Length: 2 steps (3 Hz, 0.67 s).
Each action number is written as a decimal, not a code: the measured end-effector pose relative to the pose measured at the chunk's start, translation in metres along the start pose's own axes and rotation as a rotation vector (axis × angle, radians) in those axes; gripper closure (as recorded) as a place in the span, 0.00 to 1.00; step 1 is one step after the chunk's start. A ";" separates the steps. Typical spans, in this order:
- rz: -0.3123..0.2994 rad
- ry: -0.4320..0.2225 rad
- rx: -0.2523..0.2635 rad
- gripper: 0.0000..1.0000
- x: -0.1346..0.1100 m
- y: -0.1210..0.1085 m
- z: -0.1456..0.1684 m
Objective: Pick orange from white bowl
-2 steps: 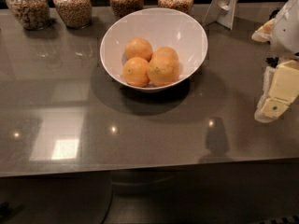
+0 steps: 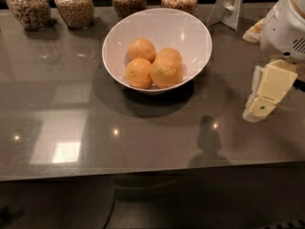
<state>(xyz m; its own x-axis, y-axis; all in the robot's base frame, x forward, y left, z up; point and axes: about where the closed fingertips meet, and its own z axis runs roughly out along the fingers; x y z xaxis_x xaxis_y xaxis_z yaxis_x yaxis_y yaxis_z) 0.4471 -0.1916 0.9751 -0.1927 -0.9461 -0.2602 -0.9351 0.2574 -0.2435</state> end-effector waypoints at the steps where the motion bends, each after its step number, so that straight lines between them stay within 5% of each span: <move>1: 0.008 -0.098 0.003 0.00 -0.055 -0.007 0.014; 2: 0.074 -0.137 0.021 0.00 -0.101 -0.023 0.027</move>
Offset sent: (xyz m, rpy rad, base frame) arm 0.0871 0.1436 0.0098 0.2180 -0.0405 -0.1698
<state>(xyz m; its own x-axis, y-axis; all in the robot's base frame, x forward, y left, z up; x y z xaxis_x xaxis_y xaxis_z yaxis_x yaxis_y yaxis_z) 0.4960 -0.0969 0.9822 -0.2165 -0.8891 -0.4032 -0.9131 0.3306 -0.2386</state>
